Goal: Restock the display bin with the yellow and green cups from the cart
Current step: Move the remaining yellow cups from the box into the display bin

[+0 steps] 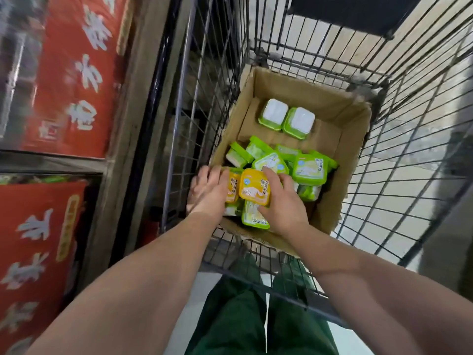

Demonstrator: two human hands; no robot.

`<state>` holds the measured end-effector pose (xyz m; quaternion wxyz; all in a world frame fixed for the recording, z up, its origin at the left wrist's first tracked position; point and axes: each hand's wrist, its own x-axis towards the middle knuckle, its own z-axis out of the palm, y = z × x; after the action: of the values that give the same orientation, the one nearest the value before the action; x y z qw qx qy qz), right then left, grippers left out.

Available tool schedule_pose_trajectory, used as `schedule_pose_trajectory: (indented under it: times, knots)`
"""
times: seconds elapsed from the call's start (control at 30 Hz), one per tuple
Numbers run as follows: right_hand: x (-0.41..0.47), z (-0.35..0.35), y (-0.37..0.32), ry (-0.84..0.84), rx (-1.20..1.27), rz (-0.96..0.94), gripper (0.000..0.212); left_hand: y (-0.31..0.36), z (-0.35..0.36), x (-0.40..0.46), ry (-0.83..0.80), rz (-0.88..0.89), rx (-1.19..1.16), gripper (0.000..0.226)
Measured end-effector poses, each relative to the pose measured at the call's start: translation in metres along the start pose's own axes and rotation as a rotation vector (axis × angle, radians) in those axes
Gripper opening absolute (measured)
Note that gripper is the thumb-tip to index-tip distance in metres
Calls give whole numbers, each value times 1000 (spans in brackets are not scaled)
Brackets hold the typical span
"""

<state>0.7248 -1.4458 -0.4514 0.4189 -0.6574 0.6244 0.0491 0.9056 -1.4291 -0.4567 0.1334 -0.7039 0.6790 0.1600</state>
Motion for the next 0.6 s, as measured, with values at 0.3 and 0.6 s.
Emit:
schedule_pose_trajectory:
  times: [0.3, 0.6]
  knots:
    - [-11, -35, 10, -97, 186, 64, 95, 3, -16, -8, -82, -48, -242, 76]
    - [-78, -101, 2, -126, 232, -19, 86, 17, -84, -45, -203, 16, -653, 85]
